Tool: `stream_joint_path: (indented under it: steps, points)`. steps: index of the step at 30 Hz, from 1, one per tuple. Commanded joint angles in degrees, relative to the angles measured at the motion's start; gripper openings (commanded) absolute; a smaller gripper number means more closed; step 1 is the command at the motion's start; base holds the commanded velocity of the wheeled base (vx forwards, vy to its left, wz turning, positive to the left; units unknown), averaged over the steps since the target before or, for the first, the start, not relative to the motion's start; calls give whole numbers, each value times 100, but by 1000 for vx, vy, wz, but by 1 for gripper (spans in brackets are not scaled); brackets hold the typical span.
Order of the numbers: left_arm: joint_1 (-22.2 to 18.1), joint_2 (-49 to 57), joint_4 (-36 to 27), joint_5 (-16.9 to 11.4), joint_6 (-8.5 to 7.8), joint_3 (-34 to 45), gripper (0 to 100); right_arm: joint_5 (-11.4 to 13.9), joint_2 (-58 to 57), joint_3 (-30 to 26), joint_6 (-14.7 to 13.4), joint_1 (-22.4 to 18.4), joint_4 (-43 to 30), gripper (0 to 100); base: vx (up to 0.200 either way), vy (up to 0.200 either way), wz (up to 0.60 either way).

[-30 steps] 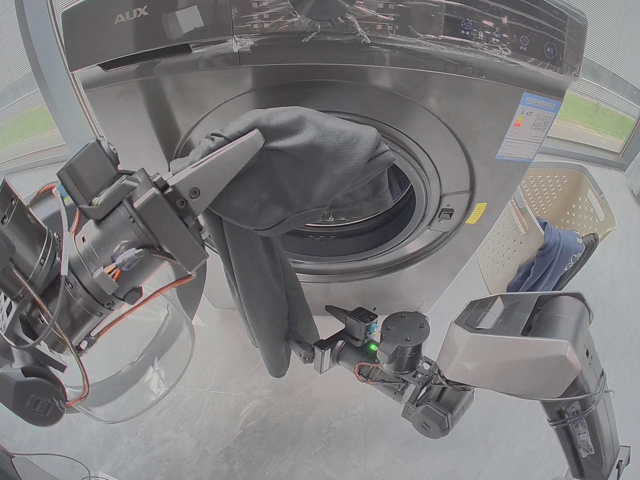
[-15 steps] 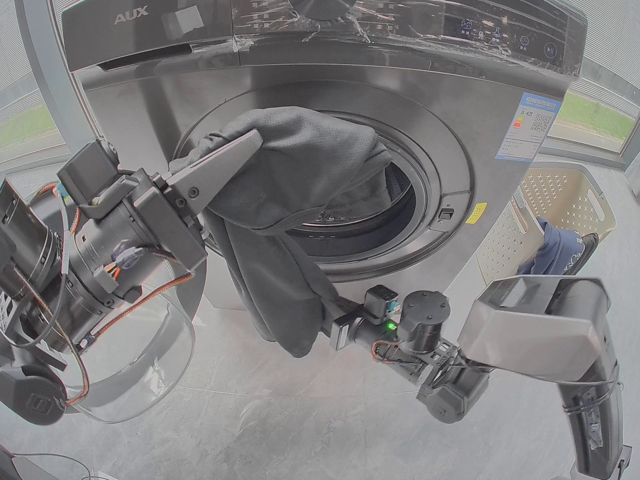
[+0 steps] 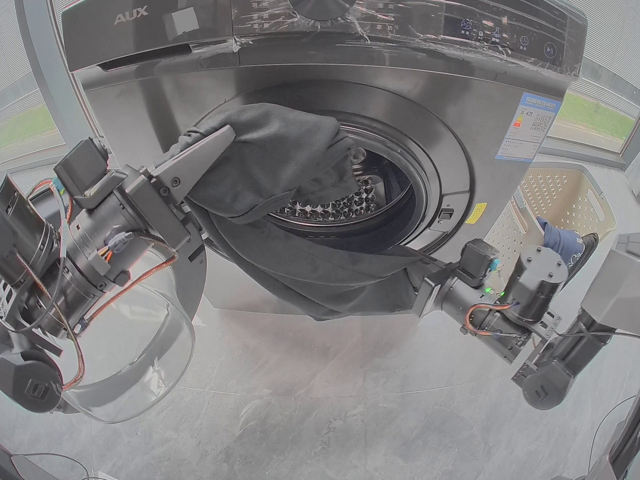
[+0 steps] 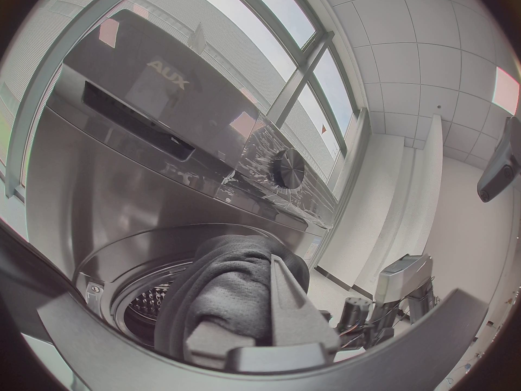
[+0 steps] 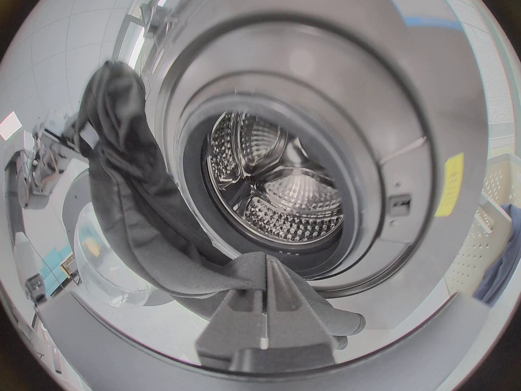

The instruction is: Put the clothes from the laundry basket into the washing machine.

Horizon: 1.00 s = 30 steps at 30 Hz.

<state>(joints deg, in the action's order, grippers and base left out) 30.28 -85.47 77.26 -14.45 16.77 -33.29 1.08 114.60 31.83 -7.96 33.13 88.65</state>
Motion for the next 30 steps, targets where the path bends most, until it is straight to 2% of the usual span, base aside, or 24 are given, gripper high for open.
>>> stream_joint_path:
  steps: [1,10,25,30]
  points:
    - [-93,21,-1,12,1,42,0,-38,-711,-318,-39,-61,3,0,0,0,0]
    - [-119,4,8,65,1,25,0,-196,-887,-564,-153,-70,3,0,0,0,0]
    - [-189,-49,8,73,10,-11,0,-205,-870,-775,-171,-53,3,0,0,0,0]
    - [-180,-23,-1,73,1,-46,0,-196,-307,-722,-294,0,12,0,0,0,0]
